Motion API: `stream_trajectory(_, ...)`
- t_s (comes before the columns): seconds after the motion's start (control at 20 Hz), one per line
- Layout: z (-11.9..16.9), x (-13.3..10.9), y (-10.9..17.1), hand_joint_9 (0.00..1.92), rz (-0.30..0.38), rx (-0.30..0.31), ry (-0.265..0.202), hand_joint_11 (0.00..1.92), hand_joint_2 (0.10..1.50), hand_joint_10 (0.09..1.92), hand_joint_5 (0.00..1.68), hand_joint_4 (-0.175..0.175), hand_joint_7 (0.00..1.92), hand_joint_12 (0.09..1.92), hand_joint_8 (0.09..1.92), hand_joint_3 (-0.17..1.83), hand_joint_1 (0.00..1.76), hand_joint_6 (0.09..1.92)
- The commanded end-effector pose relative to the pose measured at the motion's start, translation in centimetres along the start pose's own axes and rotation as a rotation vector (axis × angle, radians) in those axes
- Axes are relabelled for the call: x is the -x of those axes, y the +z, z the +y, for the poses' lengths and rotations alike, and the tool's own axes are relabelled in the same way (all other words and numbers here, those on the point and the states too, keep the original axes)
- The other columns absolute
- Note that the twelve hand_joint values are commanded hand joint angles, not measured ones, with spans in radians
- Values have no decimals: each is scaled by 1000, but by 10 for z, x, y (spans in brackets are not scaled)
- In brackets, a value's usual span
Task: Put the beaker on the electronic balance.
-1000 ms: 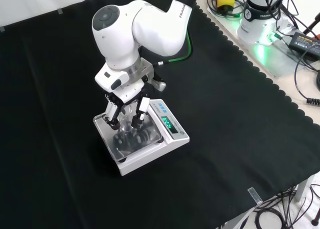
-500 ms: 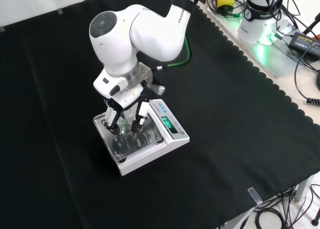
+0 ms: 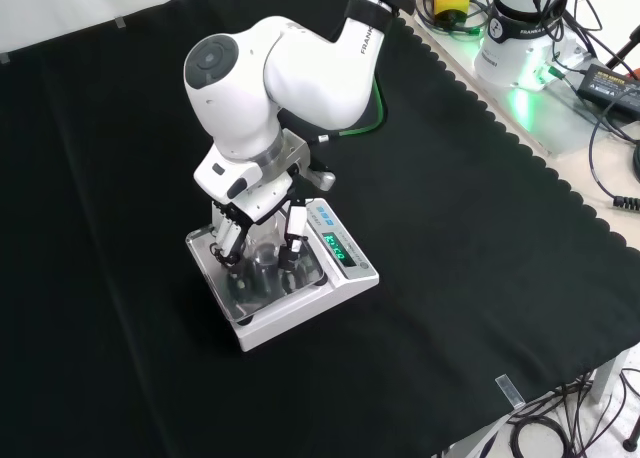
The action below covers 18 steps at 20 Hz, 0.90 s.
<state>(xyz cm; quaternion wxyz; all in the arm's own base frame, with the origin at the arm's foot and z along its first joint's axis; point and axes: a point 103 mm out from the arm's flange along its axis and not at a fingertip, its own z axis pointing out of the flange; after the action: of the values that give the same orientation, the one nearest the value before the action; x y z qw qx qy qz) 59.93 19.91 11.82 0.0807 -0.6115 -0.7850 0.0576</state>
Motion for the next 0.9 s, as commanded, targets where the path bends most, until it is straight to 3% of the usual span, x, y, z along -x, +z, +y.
stream_trajectory(0.05,1,0,-7,982,3,8,6,765,856,87,297,-45,628,1130,877,-175,538,714)
stream_trajectory(0.45,-4,4,-33,894,-5,56,17,619,834,87,270,-40,547,1235,856,-172,468,635)
stream_trajectory(0.9,-58,30,-80,900,5,144,81,617,837,87,281,-41,533,1245,849,-158,459,585)
